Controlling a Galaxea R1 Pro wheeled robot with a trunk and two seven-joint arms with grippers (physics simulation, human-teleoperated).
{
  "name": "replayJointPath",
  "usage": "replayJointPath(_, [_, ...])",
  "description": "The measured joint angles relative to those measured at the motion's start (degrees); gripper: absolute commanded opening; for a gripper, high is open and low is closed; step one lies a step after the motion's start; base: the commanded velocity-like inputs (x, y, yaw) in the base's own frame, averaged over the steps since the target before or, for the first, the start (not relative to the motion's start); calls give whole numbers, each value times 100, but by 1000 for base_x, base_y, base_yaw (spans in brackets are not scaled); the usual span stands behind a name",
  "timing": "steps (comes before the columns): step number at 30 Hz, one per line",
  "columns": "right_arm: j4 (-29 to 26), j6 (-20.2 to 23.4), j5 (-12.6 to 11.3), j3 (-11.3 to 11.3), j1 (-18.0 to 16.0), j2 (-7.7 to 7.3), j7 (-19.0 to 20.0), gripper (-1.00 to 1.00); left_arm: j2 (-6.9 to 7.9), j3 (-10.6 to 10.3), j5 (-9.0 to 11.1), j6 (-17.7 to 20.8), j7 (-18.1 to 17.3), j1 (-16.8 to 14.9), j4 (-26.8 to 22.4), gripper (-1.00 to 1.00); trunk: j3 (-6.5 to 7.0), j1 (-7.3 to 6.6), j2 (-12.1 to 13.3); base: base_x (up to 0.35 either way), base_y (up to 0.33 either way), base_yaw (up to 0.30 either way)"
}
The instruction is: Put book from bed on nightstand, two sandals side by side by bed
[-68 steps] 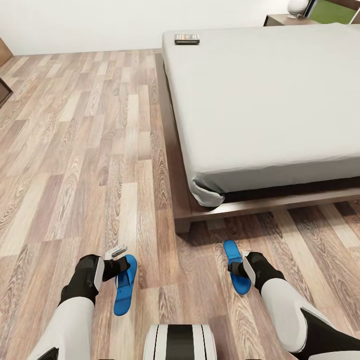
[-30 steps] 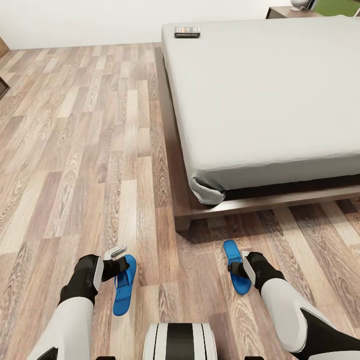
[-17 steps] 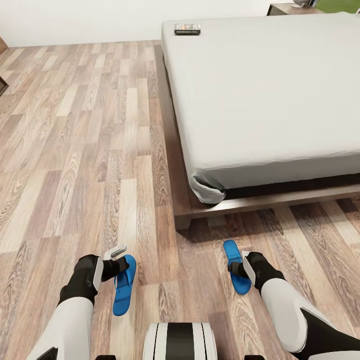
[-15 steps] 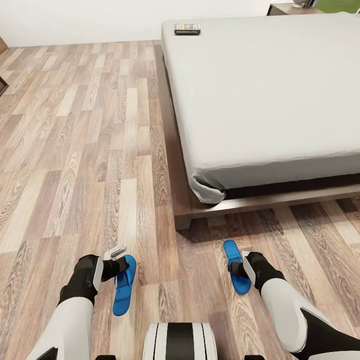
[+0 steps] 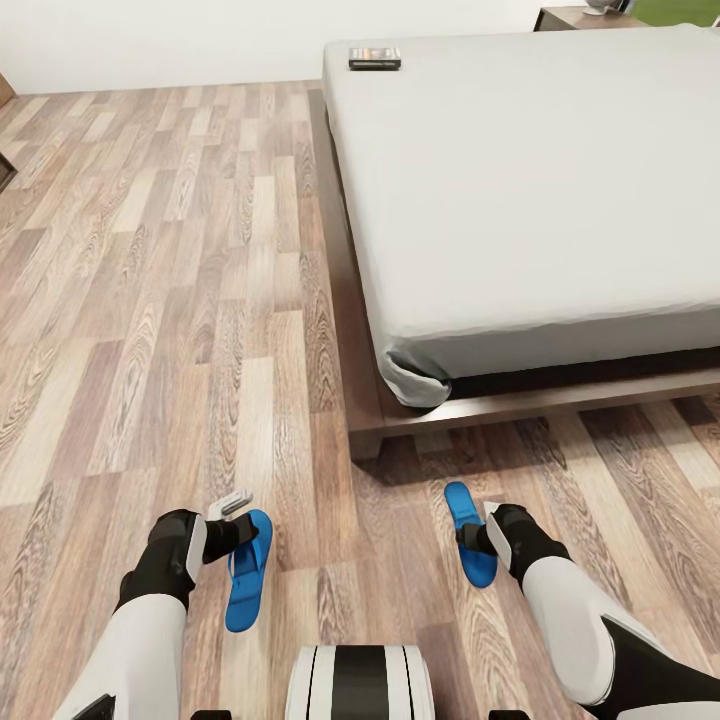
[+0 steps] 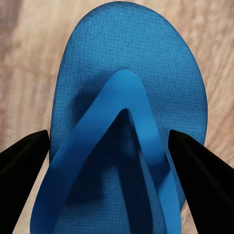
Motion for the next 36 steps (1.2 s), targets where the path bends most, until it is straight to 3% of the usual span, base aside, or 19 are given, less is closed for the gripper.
replayJointPath(10, [0,-7,0,-1,0,4,0,100,0,-5,-5,-7,4,0,19,-100,0,0,0,0,0,0])
replayJointPath(16, [68,-35,-6,-11,0,-17,1,100,16,-1,-4,-17,6,0,42,-100,132,-16,8,0,0,0])
replayJointPath(23, [306,-514,-52,-90,0,-71,-3,100,44,4,-17,-33,-2,0,94,-100,287,-34,17,0,0,0])
replayJointPath(31, [366,-857,-52,-134,27,-109,-6,100,226,-10,-2,-50,-26,0,285,-100,465,-54,28,0,0,0])
replayJointPath(36, [370,-919,-170,-213,66,-284,25,100,248,-29,6,-68,-30,0,336,-100,575,-67,35,0,0,0])
